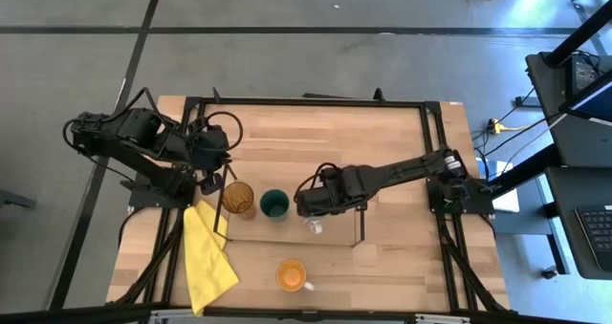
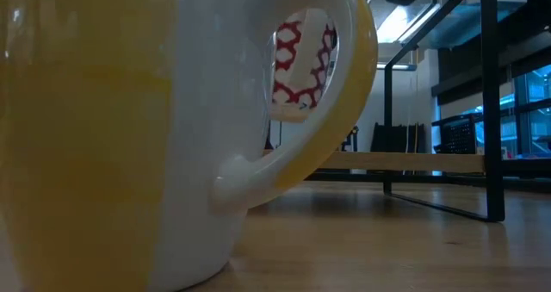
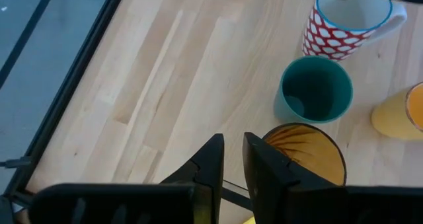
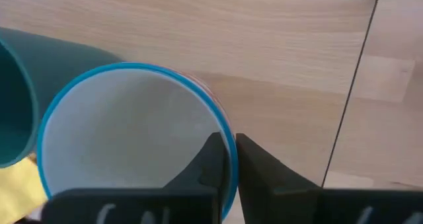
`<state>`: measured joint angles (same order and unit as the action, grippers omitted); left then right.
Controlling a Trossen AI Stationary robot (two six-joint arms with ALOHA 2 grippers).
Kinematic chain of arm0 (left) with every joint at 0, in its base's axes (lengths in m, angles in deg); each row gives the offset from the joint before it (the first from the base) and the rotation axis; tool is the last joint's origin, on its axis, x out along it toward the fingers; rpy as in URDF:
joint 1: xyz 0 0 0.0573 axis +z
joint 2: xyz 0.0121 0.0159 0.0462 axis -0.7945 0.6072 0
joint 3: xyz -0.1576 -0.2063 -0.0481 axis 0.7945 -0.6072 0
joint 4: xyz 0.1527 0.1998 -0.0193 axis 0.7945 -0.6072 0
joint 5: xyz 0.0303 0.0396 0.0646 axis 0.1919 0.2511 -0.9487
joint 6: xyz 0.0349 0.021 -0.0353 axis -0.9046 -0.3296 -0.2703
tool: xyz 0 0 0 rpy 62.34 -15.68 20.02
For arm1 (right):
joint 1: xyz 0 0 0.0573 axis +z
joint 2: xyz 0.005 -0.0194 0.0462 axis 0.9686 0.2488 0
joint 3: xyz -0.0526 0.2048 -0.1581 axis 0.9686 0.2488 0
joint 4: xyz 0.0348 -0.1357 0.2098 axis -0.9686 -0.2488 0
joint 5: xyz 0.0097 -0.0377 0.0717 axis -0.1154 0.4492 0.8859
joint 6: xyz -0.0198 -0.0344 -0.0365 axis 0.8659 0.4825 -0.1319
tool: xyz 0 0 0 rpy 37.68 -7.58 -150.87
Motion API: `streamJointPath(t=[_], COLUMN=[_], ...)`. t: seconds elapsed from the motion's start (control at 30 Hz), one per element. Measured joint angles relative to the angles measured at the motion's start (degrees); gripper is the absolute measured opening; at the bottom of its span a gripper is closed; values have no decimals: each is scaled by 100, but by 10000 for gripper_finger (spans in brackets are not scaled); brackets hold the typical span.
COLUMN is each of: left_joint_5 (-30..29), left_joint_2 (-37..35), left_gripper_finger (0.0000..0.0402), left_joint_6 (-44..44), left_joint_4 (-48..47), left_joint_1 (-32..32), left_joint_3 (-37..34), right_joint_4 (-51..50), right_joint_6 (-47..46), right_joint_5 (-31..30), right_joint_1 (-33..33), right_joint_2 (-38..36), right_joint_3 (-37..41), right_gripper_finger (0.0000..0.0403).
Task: Stack small to large cups/mugs on shelf
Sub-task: Put the red mug on the shelf
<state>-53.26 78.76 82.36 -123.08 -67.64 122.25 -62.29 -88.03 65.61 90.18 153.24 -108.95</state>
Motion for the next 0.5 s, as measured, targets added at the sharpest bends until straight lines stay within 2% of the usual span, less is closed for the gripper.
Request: streamJointPath(t=[0.5], left_joint_5=[13], left_joint_2=[-2], left_gripper_finger=[51], left_joint_6=[2], left_joint_4=[0], left_joint_1=[0], left_joint_3=[0], right_joint_4=[-3], right_joint_6=[375], right_joint_5=[6], right_joint_1=[-143], right_joint_2=[325], right_joint_3=[0], right_gripper_finger=[37])
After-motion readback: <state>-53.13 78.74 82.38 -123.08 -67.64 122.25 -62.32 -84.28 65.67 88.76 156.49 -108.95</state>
